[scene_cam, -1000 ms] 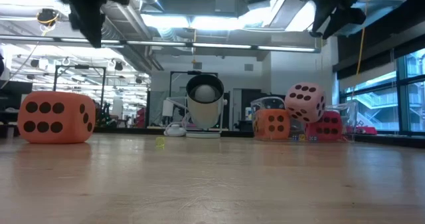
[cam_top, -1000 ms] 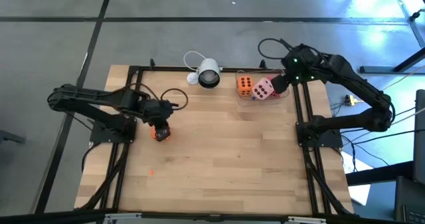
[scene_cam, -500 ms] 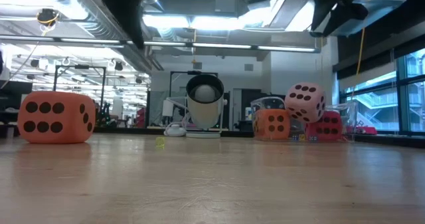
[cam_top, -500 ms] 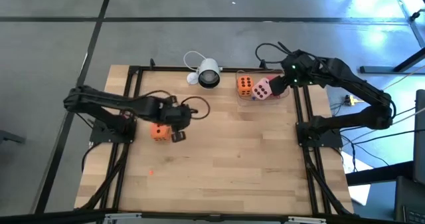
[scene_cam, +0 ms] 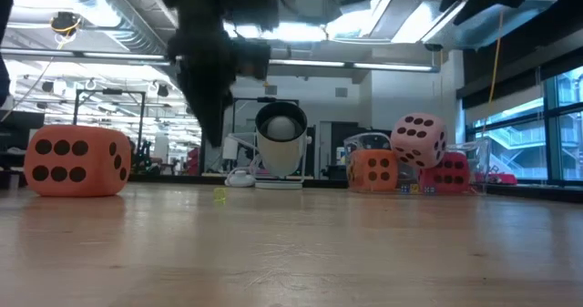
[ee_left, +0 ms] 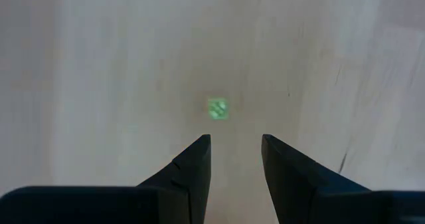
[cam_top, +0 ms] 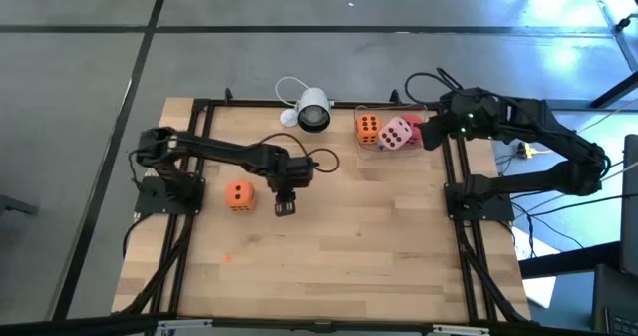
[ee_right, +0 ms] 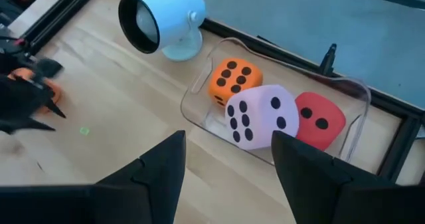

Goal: Pick & Place Dice
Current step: Put the small green dice into the transparent container

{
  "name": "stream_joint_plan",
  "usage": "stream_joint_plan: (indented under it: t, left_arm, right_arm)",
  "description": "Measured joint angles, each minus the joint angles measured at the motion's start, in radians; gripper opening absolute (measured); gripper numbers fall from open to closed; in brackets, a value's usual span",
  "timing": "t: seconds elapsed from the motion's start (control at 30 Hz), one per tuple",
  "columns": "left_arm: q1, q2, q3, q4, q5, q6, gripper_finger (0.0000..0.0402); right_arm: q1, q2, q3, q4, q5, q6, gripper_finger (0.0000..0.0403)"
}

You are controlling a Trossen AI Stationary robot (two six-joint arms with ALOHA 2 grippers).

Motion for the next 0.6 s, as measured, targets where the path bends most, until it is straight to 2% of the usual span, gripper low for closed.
stream_joint_plan:
  t: [0.17, 0.47, 0.6]
  left_arm:
    - [-0.007, 0.068, 0.0, 0.007, 0.067, 0.026, 0.0129]
    - [-0.014, 0.074, 0.0, 0.124, 0.042, 0.032, 0.013]
    - [-0.012, 0.077, 0.0, 0.123, 0.031, 0.02, 0.013]
  right_arm:
    - [0.015, -0.005, 0.0, 0.0, 0.003, 0.001, 0.0221]
    - [0.058, -0.002, 0.0, 0.0, 0.049, -0.032, 0.0221]
    - [0.073, -0.002, 0.0, 0.0, 0.055, -0.036, 0.0221]
